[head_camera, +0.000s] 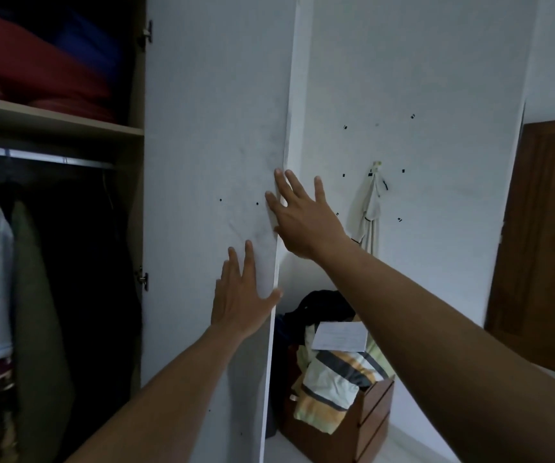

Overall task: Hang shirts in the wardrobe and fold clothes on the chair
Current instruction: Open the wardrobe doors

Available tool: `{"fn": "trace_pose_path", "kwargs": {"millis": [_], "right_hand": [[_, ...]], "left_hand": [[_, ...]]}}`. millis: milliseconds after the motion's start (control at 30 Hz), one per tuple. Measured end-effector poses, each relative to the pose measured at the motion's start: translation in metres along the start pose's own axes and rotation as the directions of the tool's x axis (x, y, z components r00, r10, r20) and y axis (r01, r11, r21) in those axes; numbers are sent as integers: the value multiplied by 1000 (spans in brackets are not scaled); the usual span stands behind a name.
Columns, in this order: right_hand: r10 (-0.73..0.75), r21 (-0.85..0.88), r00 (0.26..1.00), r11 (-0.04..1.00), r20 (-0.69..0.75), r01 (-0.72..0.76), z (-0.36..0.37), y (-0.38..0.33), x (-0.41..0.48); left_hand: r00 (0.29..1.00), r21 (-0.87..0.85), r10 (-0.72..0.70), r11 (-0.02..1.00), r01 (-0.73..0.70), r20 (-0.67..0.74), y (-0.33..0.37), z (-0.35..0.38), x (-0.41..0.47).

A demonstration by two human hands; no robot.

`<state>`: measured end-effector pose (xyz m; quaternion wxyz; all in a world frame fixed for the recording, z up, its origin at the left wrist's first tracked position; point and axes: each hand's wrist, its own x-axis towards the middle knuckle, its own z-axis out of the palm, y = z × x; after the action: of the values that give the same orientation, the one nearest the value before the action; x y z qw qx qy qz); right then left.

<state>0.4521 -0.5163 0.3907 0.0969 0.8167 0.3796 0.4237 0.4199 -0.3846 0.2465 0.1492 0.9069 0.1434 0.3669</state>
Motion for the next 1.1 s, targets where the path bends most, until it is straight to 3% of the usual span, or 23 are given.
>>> {"fn": "trace_pose_path", "kwargs": {"millis": [300, 433, 633, 867, 1100], "right_hand": [[26, 53, 1000, 998, -8, -26, 5, -5, 9], [57, 63, 997, 997, -44, -54, -8, -28, 19], [11, 237, 999, 972, -36, -2, -31, -75, 41], [-39, 483, 998, 874, -51, 59, -69, -169, 76], [-101, 733, 992, 669, -77, 125, -111, -275, 108]], "left_hand": [[1000, 18, -4, 1000, 3, 30, 0, -3, 4], [993, -8, 34, 999, -33, 113, -19, -34, 3], [999, 102, -8, 995, 4, 39, -73, -108, 6], [994, 301, -107, 947, 113, -38, -156, -225, -24], [971, 389, -207, 890, 238, -121, -231, -315, -57]]}}
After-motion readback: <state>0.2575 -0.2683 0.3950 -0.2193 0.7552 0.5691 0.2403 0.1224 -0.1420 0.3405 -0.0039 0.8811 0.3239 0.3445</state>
